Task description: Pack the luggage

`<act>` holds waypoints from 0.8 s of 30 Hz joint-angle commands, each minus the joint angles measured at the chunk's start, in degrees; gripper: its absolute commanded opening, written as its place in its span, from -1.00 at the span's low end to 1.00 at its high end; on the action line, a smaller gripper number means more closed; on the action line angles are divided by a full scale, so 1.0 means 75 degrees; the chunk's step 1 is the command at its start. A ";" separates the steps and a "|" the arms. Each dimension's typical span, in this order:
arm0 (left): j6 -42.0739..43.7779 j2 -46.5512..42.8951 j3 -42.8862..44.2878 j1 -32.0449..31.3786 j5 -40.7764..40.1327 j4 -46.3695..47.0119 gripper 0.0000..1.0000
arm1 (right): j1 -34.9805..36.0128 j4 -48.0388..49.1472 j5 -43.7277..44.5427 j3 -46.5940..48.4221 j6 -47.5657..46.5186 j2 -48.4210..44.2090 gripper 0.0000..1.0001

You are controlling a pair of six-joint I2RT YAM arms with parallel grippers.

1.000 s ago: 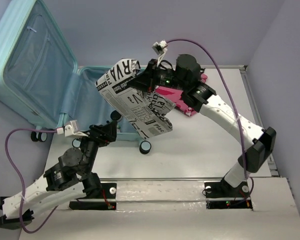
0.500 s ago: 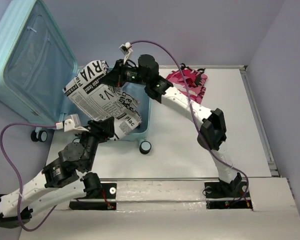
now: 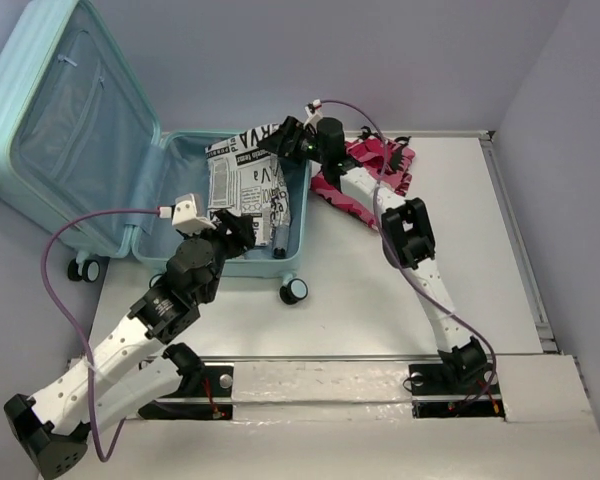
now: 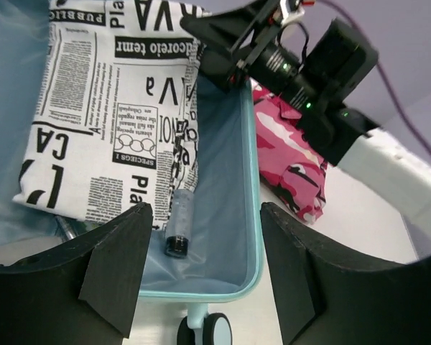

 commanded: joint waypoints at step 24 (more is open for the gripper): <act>0.0127 0.1417 0.0630 0.0112 0.1143 0.1102 0.59 | -0.0988 -0.1688 0.4579 -0.9204 -0.2609 -0.8648 -0.63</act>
